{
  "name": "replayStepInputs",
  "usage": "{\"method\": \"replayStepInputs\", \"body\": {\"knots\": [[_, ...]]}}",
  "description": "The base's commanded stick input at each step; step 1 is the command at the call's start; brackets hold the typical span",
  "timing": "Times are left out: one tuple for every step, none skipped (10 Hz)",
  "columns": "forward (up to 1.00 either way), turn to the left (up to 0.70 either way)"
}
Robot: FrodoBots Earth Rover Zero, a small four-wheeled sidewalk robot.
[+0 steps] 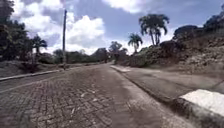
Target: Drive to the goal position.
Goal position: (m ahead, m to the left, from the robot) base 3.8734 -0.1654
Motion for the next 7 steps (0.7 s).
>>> {"method": "replayStepInputs", "body": {"knots": [[0.5, 0.0], [0.5, 0.0], [0.5, 0.0], [0.5, 0.0], [0.5, 0.0], [0.5, 0.0], [0.5, 0.0]]}}
